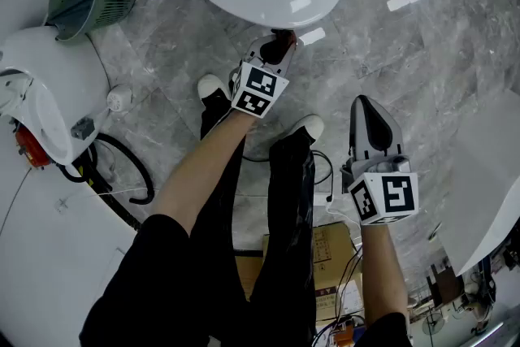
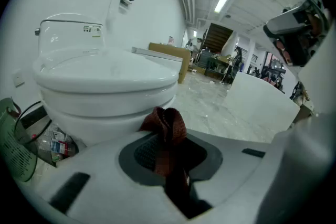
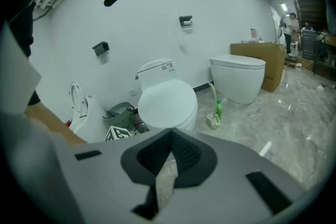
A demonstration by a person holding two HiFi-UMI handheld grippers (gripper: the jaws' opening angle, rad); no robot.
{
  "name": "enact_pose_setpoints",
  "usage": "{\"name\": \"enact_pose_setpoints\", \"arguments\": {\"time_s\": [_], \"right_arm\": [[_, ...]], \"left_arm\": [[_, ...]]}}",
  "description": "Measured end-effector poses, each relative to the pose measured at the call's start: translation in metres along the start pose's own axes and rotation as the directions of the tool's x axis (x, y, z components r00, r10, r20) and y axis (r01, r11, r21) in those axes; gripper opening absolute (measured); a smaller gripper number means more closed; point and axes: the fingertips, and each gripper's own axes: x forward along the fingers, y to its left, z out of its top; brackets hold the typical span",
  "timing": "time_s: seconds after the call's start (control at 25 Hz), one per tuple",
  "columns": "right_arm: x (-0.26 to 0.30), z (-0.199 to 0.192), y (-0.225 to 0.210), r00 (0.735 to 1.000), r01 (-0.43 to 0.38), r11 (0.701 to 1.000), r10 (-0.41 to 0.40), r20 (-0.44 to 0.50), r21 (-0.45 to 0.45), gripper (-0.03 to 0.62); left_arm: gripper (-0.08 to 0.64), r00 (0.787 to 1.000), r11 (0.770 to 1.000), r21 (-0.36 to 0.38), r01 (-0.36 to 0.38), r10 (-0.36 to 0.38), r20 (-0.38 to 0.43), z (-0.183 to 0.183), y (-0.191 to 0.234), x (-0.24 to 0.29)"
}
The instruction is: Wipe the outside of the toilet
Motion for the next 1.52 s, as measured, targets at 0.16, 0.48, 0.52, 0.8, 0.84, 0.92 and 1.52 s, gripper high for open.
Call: {"name": "enact_pose_setpoints", "arguments": {"time_s": [0.16,0.48,0.52,0.8,0.84,0.92,1.52], "right_arm": [[0.019,0.005,0.025,0.999,-0.033,0.999,0.032,-0.018,-0.022,0.003],[0.079,0.031,0.088,0.992,-0.120,0.990,0.117,-0.049,-0.071,0.003],[0.087,0.034,0.097,0.990,-0.131,0.988,0.127,-0.054,-0.079,0.003],[0.141,0.050,0.153,0.981,-0.182,0.976,0.171,-0.094,-0.124,0.003],[0.150,0.052,0.161,0.980,-0.183,0.975,0.172,-0.099,-0.127,0.003],[0.168,0.057,0.176,0.981,-0.181,0.975,0.168,-0.101,-0.131,0.003],[0.254,0.075,0.230,0.983,-0.158,0.980,0.145,-0.113,-0.119,0.003]], "left_arm": [[0.060,1.000,1.000,0.024,0.009,-0.010,0.018,-0.007,0.021,-0.029],[0.060,0.994,0.994,0.021,-0.105,0.104,0.020,-0.026,0.132,-0.082],[0.060,0.993,0.993,0.018,-0.119,0.119,0.025,-0.025,0.148,-0.087],[0.060,0.982,0.984,-0.016,-0.177,0.177,0.069,-0.024,0.238,-0.117],[0.060,0.981,0.984,-0.016,-0.179,0.180,0.071,-0.024,0.250,-0.119],[0.060,0.982,0.985,-0.001,-0.175,0.175,0.075,-0.024,0.275,-0.121],[0.061,0.980,0.988,-0.011,-0.153,0.153,0.131,0.009,0.397,-0.085]]}}
